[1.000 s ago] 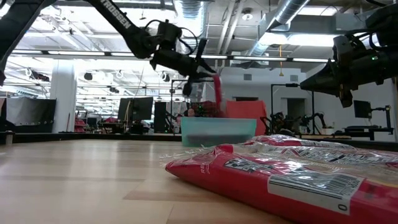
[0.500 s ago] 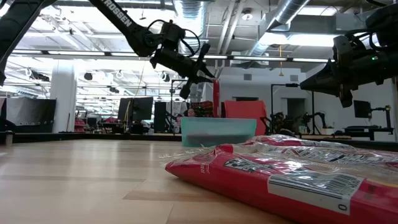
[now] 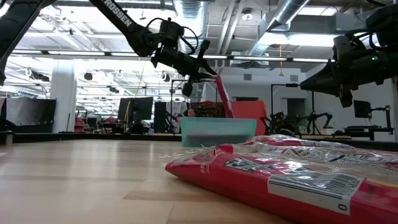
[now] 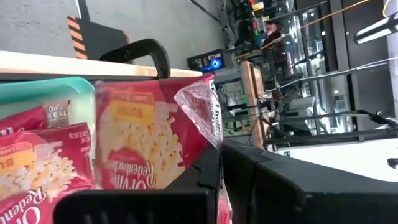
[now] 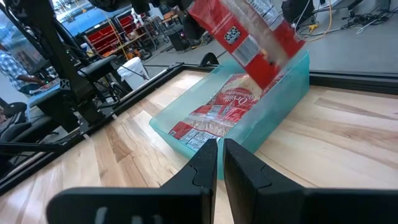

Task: Sort popcorn bags into baskets
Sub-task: Put the red popcorn bag into the green bin

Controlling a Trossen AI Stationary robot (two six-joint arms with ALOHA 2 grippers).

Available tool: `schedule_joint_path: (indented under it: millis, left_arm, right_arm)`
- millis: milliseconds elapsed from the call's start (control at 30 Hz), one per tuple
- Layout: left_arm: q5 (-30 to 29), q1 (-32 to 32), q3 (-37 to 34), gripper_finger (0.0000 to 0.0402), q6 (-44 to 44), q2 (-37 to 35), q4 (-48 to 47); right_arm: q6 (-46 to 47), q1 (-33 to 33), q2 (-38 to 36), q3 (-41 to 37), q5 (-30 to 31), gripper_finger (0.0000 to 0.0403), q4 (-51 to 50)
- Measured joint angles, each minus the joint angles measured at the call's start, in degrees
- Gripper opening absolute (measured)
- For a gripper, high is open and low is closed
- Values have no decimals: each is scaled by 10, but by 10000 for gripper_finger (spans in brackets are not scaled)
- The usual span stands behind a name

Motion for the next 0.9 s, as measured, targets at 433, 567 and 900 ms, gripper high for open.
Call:
schedule_joint_path:
  millis: [433,567,900]
  left_arm:
    - [-25,-6,0,0,-11,0,-6]
    - [-25,-12,0,0,-23,0,5]
    - [-44,-21,0,0,-28,0,-2]
  right_arm:
    - [-10,0,0,0,0,54,0]
    - [-15,0,0,0,1,54,0]
    - [-16,0,0,0,1,54,0]
